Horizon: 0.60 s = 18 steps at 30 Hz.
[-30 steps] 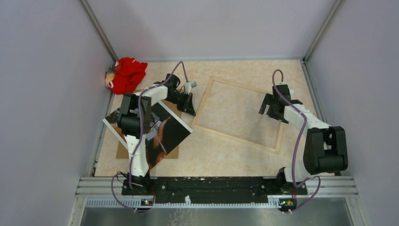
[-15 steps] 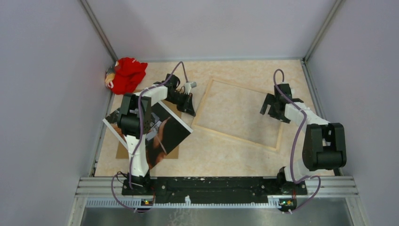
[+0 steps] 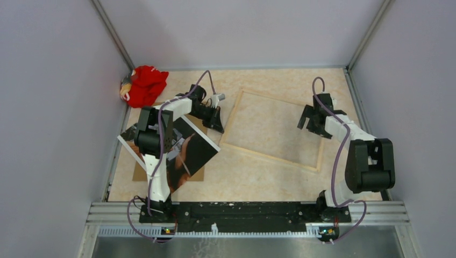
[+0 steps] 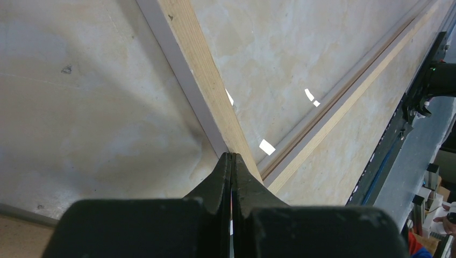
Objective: Put the photo into the frame
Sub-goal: Adjust the photo frame item on the photo frame.
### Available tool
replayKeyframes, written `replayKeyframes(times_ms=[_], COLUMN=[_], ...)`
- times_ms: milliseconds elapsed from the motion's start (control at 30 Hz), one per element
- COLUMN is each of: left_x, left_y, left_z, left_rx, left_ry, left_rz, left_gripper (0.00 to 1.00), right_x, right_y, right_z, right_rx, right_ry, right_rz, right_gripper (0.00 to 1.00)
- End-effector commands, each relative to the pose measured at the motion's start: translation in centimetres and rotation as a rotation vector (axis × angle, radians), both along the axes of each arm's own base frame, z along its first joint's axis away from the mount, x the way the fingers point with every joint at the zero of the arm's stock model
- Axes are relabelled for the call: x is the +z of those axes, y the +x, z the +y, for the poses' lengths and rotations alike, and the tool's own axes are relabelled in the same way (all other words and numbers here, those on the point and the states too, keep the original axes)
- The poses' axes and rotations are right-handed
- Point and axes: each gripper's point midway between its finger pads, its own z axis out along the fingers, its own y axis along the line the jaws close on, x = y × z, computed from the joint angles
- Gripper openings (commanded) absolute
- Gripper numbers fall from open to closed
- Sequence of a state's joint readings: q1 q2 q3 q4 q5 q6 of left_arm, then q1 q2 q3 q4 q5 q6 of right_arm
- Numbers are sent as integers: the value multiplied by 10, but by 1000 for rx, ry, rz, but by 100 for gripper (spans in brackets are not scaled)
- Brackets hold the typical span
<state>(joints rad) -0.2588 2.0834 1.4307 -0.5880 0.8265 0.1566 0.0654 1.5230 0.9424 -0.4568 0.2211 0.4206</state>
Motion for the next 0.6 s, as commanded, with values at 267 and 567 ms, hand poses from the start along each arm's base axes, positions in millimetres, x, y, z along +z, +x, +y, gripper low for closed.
replayKeyframes(times_ms=[267, 567], left_x=[25, 27], left_y=[-2, 0], left_z=[-7, -6], left_rx=[-24, -21], left_ry=[-43, -48], left_rz=[-39, -42], left_gripper=[0, 0], right_x=[7, 0], right_y=[8, 2], right_z=[2, -11], right_rx=[-6, -28], right_ry=[36, -2], right_rz=[-45, -3], right_gripper=[99, 99])
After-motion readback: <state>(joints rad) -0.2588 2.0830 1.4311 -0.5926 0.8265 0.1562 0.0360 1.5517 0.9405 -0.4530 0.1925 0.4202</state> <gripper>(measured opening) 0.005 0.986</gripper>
